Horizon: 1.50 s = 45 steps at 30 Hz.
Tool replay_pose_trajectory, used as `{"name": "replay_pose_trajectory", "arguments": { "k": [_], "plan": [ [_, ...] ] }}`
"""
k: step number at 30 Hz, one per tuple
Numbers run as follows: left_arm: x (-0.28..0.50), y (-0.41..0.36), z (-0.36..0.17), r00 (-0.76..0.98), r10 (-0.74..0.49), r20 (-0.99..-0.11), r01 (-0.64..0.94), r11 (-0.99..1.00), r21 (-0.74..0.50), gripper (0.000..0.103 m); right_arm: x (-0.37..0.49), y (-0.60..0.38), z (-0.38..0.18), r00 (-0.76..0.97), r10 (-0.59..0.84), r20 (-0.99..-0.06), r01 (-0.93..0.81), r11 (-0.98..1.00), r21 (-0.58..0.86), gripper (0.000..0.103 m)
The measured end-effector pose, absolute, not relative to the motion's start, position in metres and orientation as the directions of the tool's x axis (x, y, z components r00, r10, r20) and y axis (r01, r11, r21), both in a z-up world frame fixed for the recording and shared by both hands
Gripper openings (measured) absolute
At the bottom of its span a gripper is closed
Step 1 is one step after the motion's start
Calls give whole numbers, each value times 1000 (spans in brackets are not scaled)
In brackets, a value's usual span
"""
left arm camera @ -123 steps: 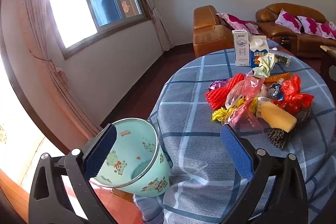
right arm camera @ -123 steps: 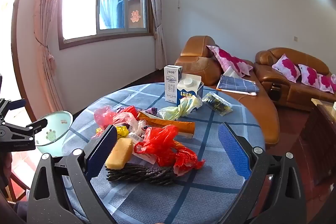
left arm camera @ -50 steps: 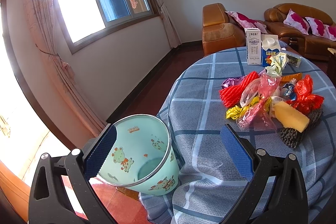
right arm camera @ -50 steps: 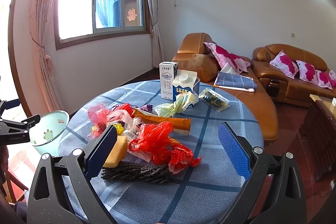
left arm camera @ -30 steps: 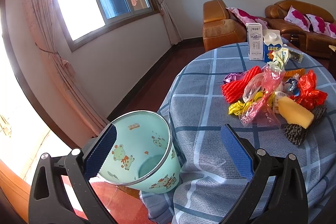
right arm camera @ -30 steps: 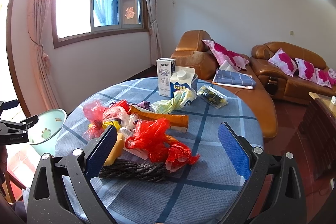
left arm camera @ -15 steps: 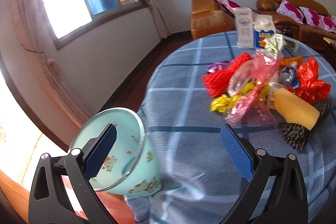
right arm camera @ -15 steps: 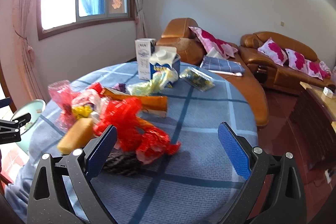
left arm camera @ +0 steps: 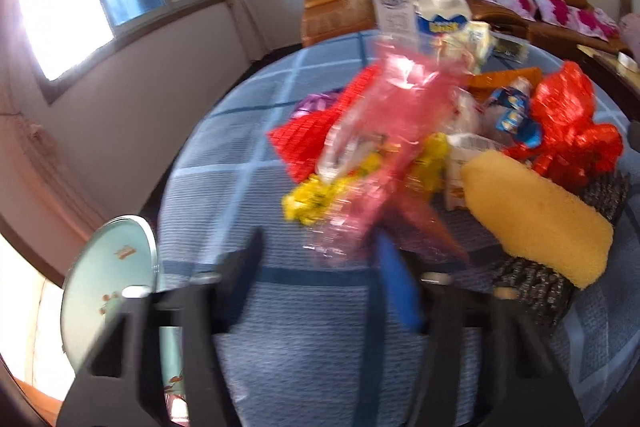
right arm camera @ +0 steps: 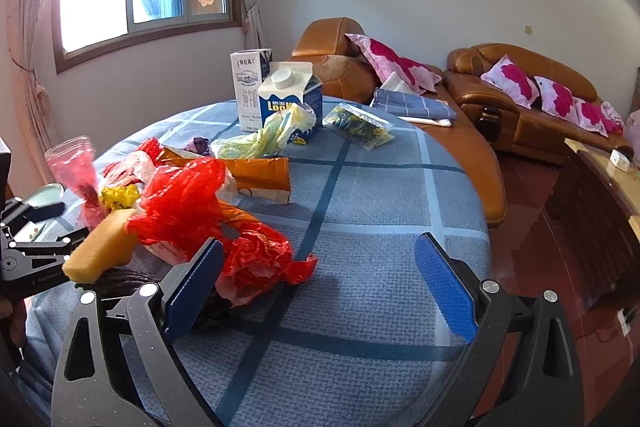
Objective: Collect trash
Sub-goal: 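Grasp the pink plastic bag from the trash pile with the left gripper, then lift the pink bag with the left gripper while the right gripper grasps the orange wrapper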
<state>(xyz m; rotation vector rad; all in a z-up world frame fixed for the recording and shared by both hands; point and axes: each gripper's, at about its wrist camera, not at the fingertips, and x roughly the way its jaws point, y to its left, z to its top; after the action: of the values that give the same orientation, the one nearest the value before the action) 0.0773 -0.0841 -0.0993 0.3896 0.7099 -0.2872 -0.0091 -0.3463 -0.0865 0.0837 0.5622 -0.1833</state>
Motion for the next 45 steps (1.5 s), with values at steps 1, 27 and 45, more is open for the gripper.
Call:
{"name": "replay_pose_trajectory", "arguments": {
  "k": [1,27,45],
  "plan": [
    [78,-86,-101,719,-128,-683,392,886,247,25,-9,-347,-87,830,-149,-538,197,980,32,94],
    [38,-23,-69,732,-96,-675,378,881,284,10,5,-339,-100,798,-62,-599,133,988,75,66],
    [51,11,-42,765,-37,-643,291,910,294,10,14,-360,-76,825,-26,-565,116,985,124,12]
  ]
}}
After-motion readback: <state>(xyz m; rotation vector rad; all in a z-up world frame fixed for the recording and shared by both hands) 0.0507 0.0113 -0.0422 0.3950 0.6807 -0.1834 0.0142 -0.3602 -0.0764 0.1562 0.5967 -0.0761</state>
